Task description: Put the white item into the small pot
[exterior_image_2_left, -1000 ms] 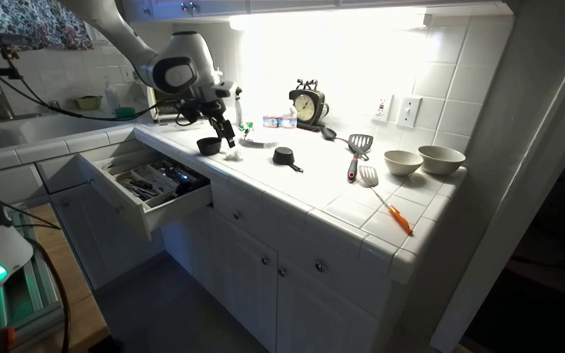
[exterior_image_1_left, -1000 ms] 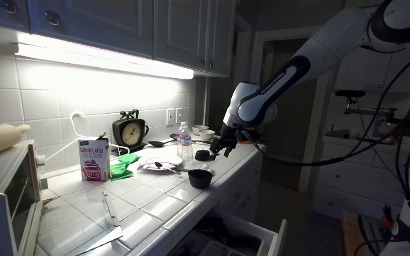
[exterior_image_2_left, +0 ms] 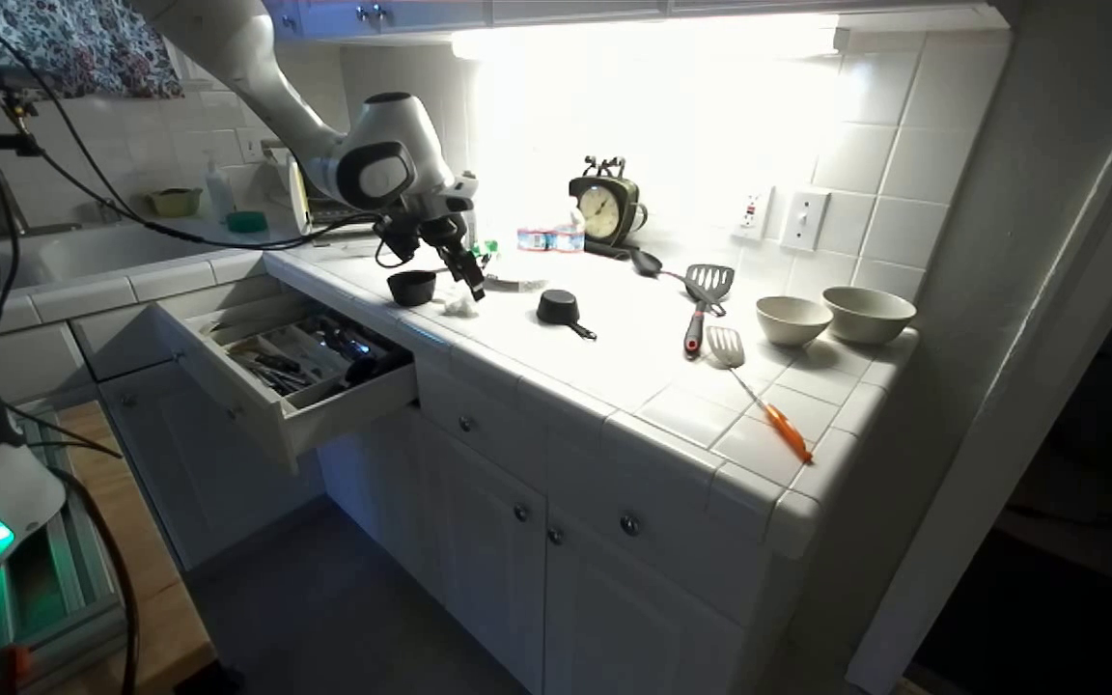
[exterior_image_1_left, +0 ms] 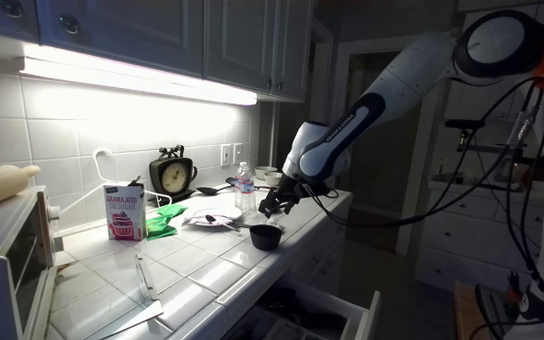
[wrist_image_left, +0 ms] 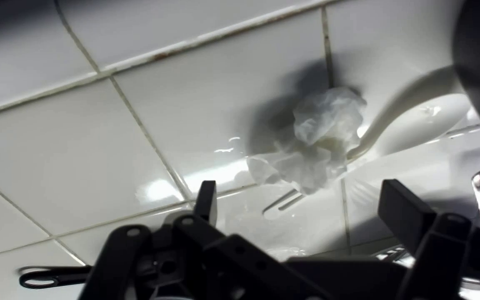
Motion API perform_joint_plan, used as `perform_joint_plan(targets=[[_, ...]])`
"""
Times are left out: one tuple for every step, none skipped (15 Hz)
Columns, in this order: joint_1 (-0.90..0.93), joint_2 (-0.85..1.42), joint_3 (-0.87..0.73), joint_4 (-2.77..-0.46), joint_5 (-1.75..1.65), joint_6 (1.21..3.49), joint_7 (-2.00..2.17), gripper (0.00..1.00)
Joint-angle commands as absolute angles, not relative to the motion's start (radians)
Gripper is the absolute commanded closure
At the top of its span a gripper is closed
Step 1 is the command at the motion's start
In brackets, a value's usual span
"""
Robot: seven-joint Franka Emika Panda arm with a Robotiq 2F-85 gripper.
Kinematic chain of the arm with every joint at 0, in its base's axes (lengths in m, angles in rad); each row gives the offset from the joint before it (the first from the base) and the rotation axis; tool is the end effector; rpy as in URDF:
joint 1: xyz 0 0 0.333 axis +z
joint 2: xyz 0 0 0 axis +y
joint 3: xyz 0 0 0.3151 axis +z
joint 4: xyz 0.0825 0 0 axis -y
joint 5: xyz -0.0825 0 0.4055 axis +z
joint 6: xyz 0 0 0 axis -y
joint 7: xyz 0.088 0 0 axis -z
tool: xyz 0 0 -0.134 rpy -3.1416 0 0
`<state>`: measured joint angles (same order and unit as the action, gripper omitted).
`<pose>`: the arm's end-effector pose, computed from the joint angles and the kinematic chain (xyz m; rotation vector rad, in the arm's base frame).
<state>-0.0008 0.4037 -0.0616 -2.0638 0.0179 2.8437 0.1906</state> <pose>0.6471 -0.0404 0.2332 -3.0506 0.3981 -0.5873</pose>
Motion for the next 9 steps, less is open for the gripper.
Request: perform_joint_plan(targets=[[0.046, 0.440, -0.082, -2.020, 0.011, 2.833, 0.239, 0.00], [0.056, 0.445, -0.088, -2.017, 0.006, 2.834, 0.245, 0.00], [0.065, 0.449, -0.095, -2.017, 0.001, 2.835, 0.251, 0.00], [0.071, 0.452, -0.101, -2.016, -0.001, 2.835, 0.256, 0.00], [0.077, 0.454, -0.107, -2.015, -0.002, 2.835, 0.260, 0.00], [0.082, 0.458, -0.115, -2.015, -0.003, 2.836, 0.267, 0.00], [0.086, 0.461, -0.122, -2.013, -0.004, 2.837, 0.271, 0.00], [0.090, 0.464, -0.130, -2.011, -0.007, 2.837, 0.276, 0.00], [0.095, 0.469, -0.140, -2.008, -0.010, 2.838, 0.281, 0.00]])
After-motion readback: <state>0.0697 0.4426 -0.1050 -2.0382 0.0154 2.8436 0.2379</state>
